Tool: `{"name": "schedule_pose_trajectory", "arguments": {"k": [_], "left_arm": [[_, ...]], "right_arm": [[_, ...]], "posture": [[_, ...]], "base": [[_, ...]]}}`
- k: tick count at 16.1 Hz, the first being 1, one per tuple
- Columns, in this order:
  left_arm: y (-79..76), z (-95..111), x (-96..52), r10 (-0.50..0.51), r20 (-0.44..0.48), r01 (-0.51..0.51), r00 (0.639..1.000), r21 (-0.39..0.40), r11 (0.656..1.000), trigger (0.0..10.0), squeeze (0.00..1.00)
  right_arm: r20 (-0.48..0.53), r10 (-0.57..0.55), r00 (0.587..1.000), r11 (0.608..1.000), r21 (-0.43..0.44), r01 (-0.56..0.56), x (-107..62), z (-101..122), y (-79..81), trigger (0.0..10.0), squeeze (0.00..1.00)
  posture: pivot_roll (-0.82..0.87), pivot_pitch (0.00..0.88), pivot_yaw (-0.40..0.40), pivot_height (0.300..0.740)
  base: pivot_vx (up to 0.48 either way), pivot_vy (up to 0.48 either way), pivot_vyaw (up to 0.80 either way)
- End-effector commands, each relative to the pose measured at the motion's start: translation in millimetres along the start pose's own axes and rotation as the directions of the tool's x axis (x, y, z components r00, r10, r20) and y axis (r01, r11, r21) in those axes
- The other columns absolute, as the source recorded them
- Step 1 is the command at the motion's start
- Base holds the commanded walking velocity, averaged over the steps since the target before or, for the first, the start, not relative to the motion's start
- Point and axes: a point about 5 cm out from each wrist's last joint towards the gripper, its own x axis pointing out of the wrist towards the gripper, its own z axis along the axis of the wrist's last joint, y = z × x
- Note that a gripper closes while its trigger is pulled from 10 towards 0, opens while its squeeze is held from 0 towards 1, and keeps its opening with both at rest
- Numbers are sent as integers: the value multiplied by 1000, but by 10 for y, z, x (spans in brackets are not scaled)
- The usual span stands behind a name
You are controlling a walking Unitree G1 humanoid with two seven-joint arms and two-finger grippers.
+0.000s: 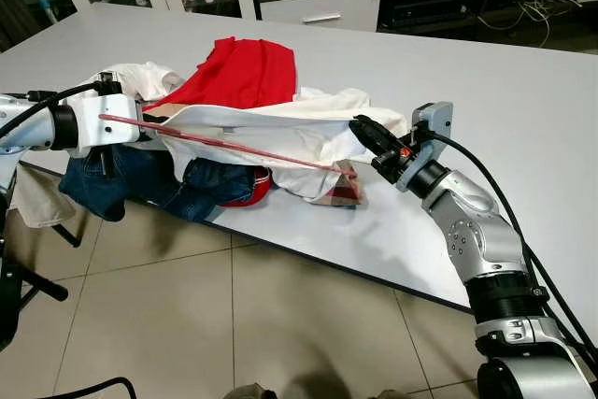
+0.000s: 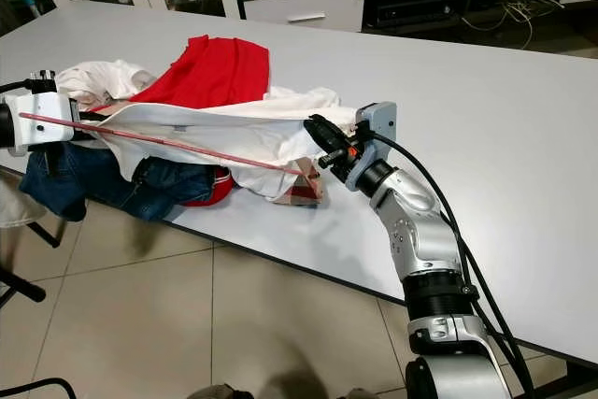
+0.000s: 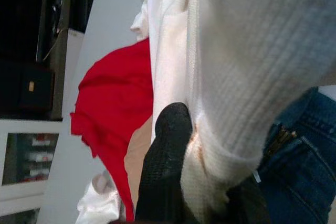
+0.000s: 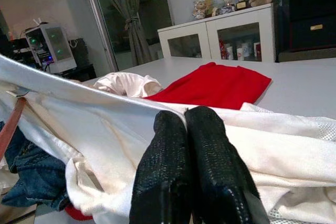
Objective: Hang hanger
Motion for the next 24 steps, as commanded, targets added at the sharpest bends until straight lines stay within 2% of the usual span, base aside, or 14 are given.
{"name": "schedule_pose_trajectory", "arguments": {"k": [1,4,6,9,10,11,14,15,16,17,18,20,23,24], "left_arm": [[79,-92,-204,38,-85,-39,996,-5,999,0,0],[166,-67,-199,120,-104,-118,987,32,993,0,0],[214,-62,-136,177,-161,-162,971,99,982,0,0],[249,57,36,226,-76,-219,971,90,972,0,0],[218,61,80,217,-65,-211,974,86,974,0,0],[179,51,119,215,-58,-210,975,75,975,0,0],[136,32,176,228,-57,-226,972,52,973,0,0],[134,32,180,232,-54,-230,971,45,972,0,0],[131,30,180,234,-52,-232,971,41,972,0,0],[123,24,176,236,-49,-234,971,36,972,0,0],[108,12,169,236,-49,-235,970,32,971,0,0],[62,-23,155,235,-50,-235,971,18,972,0,0],[37,-46,152,250,-50,-250,967,-2,968,0,0],[37,-48,153,258,-49,-259,965,-7,966,0,0]], "right_arm": [[11,-44,999,999,-13,44,-50,46,-93,0,0],[3,-30,1000,999,-32,30,-46,42,-54,0,0],[11,-2,1000,999,-49,2,-63,73,13,0,0],[15,50,999,997,-65,-49,-78,86,140,0,0],[-12,33,999,997,-68,-34,-93,37,132,4078,0],[-51,-16,999,997,-70,13,-132,-31,93,10000,0],[-173,-95,980,994,-65,85,-276,-232,19,10000,0],[-203,-121,972,992,-66,110,-335,-286,-15,10000,392],[-220,-153,963,988,-67,141,-387,-321,-55,10000,522],[-229,-205,952,979,-72,193,-449,-345,-115,10000,808],[-240,-274,931,962,-72,265,-524,-373,-195,10000,941],[-263,-286,921,957,-30,289,-638,-420,-180,10000,1000],[-223,-117,968,988,75,136,-546,-360,151,10000,1000],[-216,-81,973,991,91,103,-517,-342,219,10000,808]], "posture": [[-122,0,103,740],[-118,0,102,740],[-111,0,100,740],[-121,0,105,740],[-122,0,106,740],[-127,0,109,740],[-134,0,110,740],[-134,0,110,740],[-136,0,110,740],[-135,2,113,740],[-135,8,116,740],[-135,22,118,740],[-138,28,120,740],[-138,28,120,740]], "base": [[0,0,0],[0,0,0],[0,0,0],[0,0,0],[0,0,0],[0,0,0],[0,0,0],[0,0,0],[0,0,0],[0,0,0],[0,0,0],[0,0,0],[0,0,0],[0,0,0]]}}
